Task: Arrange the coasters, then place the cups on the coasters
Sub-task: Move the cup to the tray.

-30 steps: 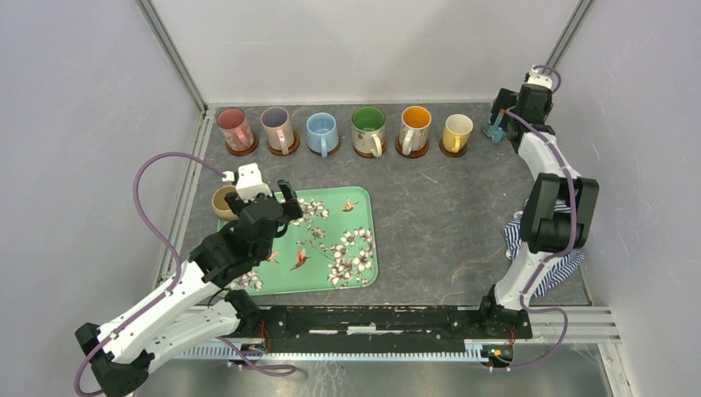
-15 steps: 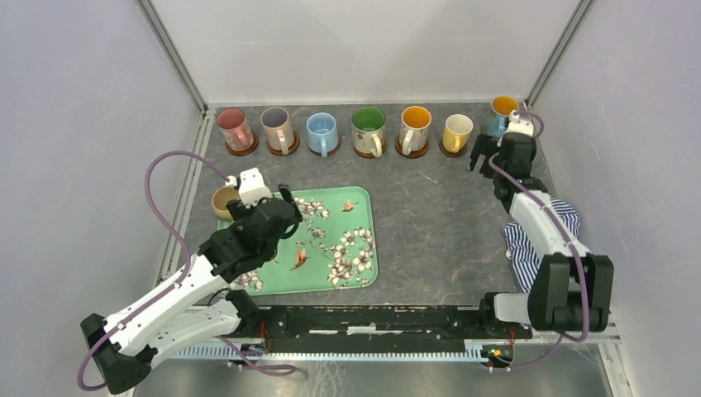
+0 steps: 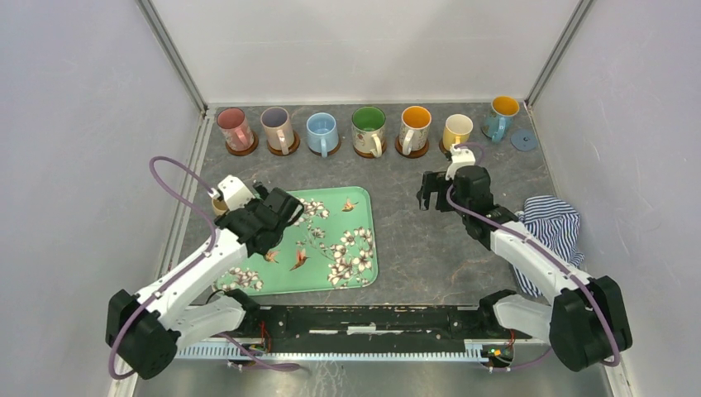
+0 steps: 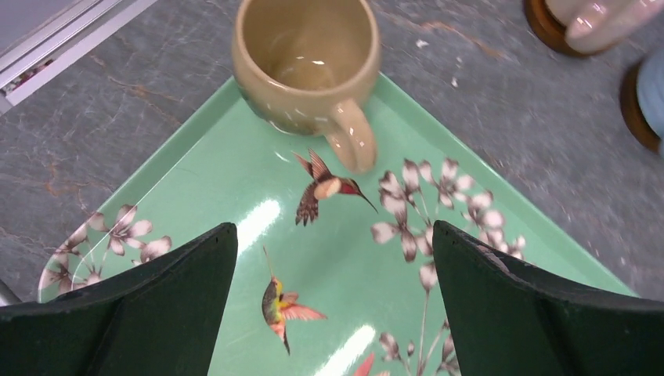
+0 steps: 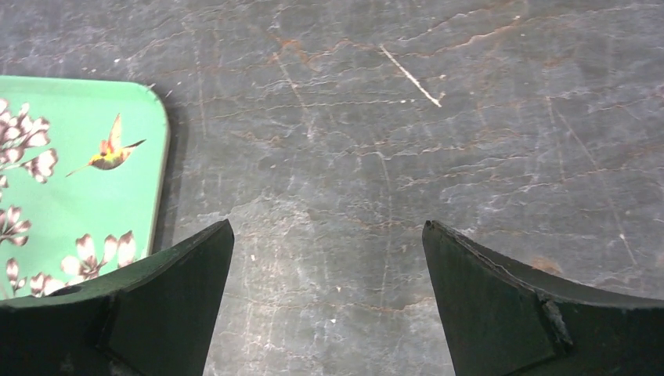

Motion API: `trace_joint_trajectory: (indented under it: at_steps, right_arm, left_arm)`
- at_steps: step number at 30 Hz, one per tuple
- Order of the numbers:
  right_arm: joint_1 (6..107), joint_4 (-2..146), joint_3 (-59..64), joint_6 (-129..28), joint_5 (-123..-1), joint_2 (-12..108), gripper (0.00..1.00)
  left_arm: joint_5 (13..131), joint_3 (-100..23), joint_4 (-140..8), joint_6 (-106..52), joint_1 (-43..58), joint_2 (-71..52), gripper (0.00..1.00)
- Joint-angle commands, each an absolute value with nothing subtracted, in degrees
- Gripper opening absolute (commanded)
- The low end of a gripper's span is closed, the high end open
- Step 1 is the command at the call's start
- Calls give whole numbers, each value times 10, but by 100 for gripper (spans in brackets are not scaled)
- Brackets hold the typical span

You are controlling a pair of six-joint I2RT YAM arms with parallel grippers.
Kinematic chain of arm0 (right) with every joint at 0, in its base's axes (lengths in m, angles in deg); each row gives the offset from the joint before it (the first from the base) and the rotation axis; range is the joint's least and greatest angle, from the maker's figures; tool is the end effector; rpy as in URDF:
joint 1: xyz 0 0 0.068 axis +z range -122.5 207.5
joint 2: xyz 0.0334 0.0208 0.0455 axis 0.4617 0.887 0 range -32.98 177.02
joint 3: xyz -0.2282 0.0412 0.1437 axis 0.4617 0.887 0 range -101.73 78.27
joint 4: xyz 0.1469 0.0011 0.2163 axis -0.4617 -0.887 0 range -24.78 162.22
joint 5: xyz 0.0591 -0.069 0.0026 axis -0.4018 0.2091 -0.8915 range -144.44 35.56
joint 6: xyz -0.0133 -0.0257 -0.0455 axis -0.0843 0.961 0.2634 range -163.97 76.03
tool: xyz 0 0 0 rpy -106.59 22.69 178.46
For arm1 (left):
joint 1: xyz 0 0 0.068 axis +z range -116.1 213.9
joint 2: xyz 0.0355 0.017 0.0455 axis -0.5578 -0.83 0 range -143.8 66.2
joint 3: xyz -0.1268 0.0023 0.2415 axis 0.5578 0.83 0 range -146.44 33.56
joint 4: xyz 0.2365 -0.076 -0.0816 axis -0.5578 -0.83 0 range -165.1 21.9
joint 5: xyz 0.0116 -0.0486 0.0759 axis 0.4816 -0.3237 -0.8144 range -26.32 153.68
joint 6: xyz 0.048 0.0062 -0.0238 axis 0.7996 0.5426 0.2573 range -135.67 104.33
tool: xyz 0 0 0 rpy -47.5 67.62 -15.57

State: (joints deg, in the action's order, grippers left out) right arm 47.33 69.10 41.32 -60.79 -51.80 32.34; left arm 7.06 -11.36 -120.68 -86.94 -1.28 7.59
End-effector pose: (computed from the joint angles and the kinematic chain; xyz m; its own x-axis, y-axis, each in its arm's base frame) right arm 0.2331 0.0823 0.2324 -0.5577 0.1060 -0.8232 -0.1469 0.9635 0.2237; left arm 0.1581 -0.0750 0.2535 -0.2803 -0.4399 -0.8532 -0.6949 0.7062 -0.1358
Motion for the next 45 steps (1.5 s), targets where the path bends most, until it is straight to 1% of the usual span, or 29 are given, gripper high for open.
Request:
trace_joint_trajectory:
  at_steps: [1, 10, 13, 19, 29, 36, 39, 41, 43, 45]
  right_arm:
    - [493, 718, 417, -615, -542, 295, 98]
    - [512, 711, 434, -608, -559, 253, 98]
    - [512, 710, 437, -605, -555, 244, 98]
    - [512, 712, 436, -605, -558, 240, 98]
    - [512, 713, 436, -606, -559, 238, 98]
    - [512, 715, 444, -611, -552, 236, 98]
    - [512, 718, 451, -615, -551, 232, 98]
    - [513, 718, 457, -618, -552, 226, 98]
    - [513, 718, 461, -618, -551, 223, 98]
    - [512, 736, 465, -617, -551, 224, 98]
  left_arm:
    - [88, -109, -1130, -889, 58, 46, 100]
    - [180, -118, -1032, -867, 198, -88, 99]
    - [199, -122, -1002, -846, 224, -116, 95]
    - [211, -127, -996, -839, 231, -140, 86]
    - [234, -118, -991, -825, 230, -120, 55]
    - [260, -106, -993, -807, 229, -85, 23]
    - [275, -106, -997, -798, 224, -68, 11]
    - [280, -106, -999, -800, 211, -55, 5]
    - [284, -108, -1007, -808, 194, -45, 2]
    - [284, -114, -1020, -822, 170, -36, 2]
